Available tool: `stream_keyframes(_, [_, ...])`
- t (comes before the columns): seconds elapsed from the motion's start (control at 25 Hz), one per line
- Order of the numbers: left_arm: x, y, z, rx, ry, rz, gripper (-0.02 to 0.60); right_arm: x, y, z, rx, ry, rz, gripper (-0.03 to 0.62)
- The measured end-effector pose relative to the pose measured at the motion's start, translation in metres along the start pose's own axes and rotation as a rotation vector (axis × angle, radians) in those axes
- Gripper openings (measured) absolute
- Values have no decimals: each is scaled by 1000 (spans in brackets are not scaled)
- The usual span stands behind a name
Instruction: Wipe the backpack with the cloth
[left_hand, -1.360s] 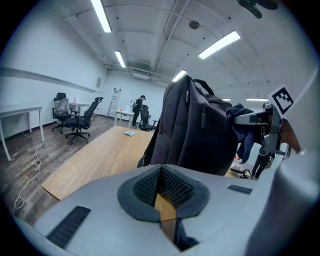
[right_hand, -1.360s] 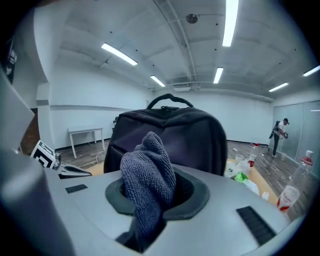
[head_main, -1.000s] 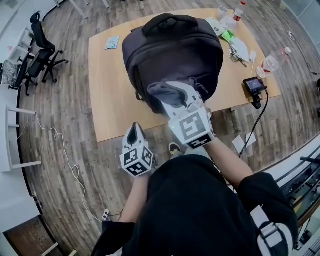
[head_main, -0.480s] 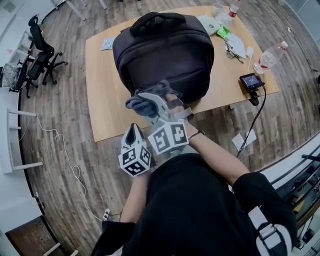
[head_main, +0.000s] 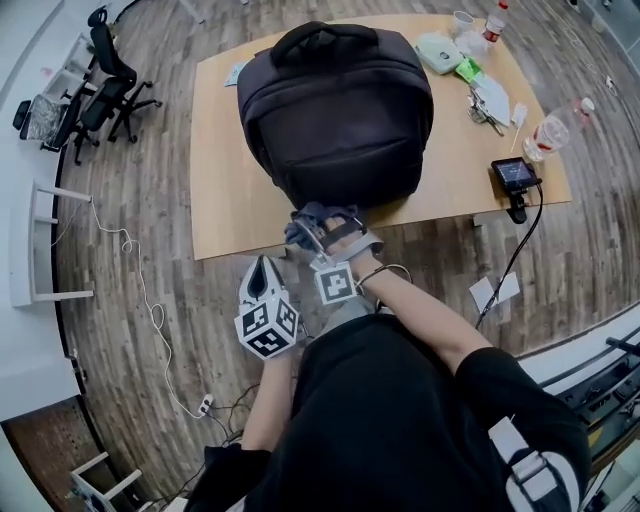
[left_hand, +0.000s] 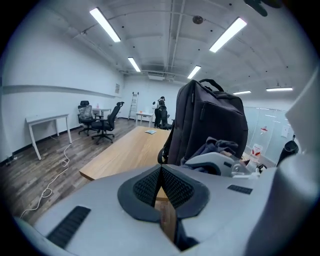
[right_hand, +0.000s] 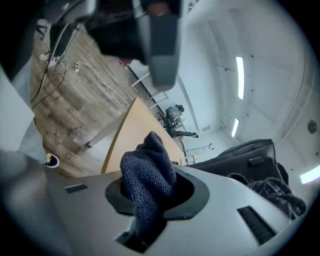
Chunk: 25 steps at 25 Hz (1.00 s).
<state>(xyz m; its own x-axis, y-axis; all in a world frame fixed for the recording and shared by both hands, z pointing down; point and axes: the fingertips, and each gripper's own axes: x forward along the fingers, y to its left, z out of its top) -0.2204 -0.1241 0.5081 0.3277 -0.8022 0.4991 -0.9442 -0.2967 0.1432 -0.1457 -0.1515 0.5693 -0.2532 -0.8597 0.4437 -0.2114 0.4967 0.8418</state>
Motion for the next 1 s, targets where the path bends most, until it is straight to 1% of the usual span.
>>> stream_keyframes(0.04, [-5,1,-1,1,-4,10,15,4,17,-12,28,35,51,87])
stream_keyframes(0.08, [-9,1,-1,2,-9,20,15,7,32,-28,83,78,102,87])
stream_keyframes(0.12, [-14,2,-3,2,-13,30,15,9,43,-45,136,120,124,87])
stream_keyframes(0.16, [-18,3,-5,2,-15,38,15,9,51,-63,152,150,116,87])
stream_keyframes(0.2, [-21,2,-8,1,-16,44,15,7,56,-79,125,167,96,87])
stream_keyframes(0.24, [-23,2,-12,0,-14,48,15,3,60,-91,75,175,81,84])
stream_keyframes(0.32, [-27,1,-21,-1,-3,57,15,-5,58,-103,2,173,52,84])
stream_keyframes(0.4, [-28,-2,-27,0,7,60,14,-13,50,-97,-27,131,13,84])
stream_keyframes(0.48, [-28,-9,-27,3,4,54,15,-23,36,-86,-89,76,-46,84])
stream_keyframes(0.6, [-27,-18,-20,10,-21,40,14,-37,5,-68,-186,9,-135,84])
stream_keyframes(0.72, [-29,-21,-15,6,-42,38,14,-51,-21,-52,-232,-42,-193,86])
stream_keyframes(0.88, [-31,-19,-9,1,-59,41,14,-68,-67,-29,-255,-87,-296,86])
stream_keyframes(1.0, [-31,-21,-5,0,-68,35,15,-73,-118,-19,-204,-81,-355,86])
